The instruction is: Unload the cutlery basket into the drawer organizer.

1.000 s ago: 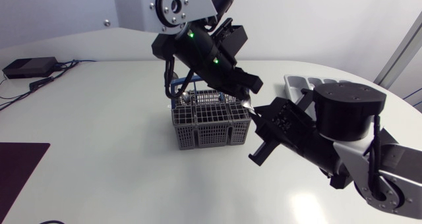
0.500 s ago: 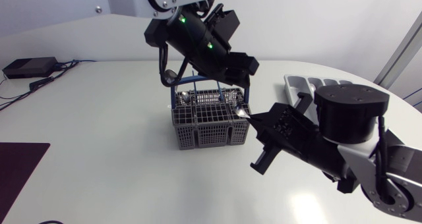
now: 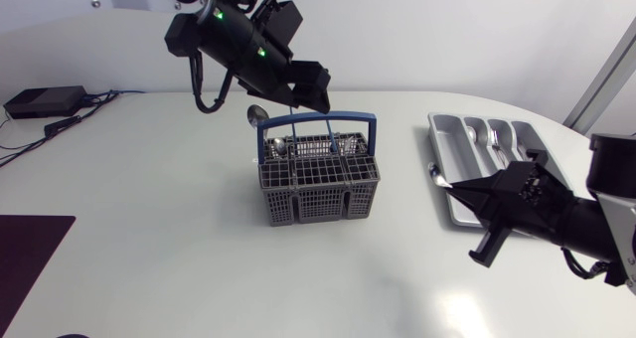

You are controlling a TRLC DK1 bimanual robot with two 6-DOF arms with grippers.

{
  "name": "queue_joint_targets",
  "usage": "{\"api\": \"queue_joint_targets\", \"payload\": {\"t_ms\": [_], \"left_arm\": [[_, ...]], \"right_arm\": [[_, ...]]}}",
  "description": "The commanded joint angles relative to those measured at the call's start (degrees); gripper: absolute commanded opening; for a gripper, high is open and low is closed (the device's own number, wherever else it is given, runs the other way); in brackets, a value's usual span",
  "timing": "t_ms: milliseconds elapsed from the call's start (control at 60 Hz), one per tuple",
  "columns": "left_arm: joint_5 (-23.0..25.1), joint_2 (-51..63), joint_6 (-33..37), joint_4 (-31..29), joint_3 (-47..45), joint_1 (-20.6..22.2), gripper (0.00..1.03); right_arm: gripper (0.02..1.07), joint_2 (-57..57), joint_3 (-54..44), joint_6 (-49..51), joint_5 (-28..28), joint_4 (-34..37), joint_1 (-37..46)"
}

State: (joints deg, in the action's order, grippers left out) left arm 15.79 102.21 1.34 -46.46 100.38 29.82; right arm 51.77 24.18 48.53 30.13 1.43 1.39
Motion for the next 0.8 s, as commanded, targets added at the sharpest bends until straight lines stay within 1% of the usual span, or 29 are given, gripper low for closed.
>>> {"api": "queue_joint_targets", "payload": {"t_ms": [0, 50, 100, 200, 283, 400, 483, 600, 783], "left_arm": [[-0.32, -2.28, 1.73, -0.3, -2.47, -0.56, 0.86], [-1.2, -3.07, 2.44, -0.3, -3.61, -0.56, 0.86], [-1.38, -3.69, 2.96, -0.3, -4.58, -0.56, 0.86], [-1.73, -4.83, 3.75, -0.3, -6.25, -0.56, 0.86], [-2.26, -5.45, 4.19, -0.39, -7.39, -0.56, 0.86], [-3.4, -6.41, 4.72, -0.39, -8.53, -0.56, 0.87], [-4.19, -6.85, 5.34, -0.48, -8.88, -0.47, 0.87], [-5.16, -7.29, 6.39, -0.56, -9.67, -0.56, 0.88], [-6.04, -7.47, 7.36, -0.56, -11.08, -1.17, 0.88]], "right_arm": [[0.1, 1.23, -0.98, 6.66, 4.06, 1.12, 6.35], [0.1, 3.78, 0.42, 12.29, 8.45, 4.11, 12.15], [0.1, 6.06, 1.66, 16.24, 11.62, 6.3, 16.45], [0.1, 12.13, 4.2, 25.21, 14.87, 9.03, 23.49], [0.1, 18.37, 8.42, 33.29, 17.51, 13.69, 29.11], [0.1, 27.77, 15.72, 43.4, 18.39, 19.31, 34.82], [0.1, 33.22, 20.55, 47.88, 18.56, 22.12, 37.64], [0.1, 41.13, 26.62, 53.42, 18.21, 24.32, 40.62], [0.1, 48.78, 31.63, 59.04, 16.28, 25.55, 41.59]]}}
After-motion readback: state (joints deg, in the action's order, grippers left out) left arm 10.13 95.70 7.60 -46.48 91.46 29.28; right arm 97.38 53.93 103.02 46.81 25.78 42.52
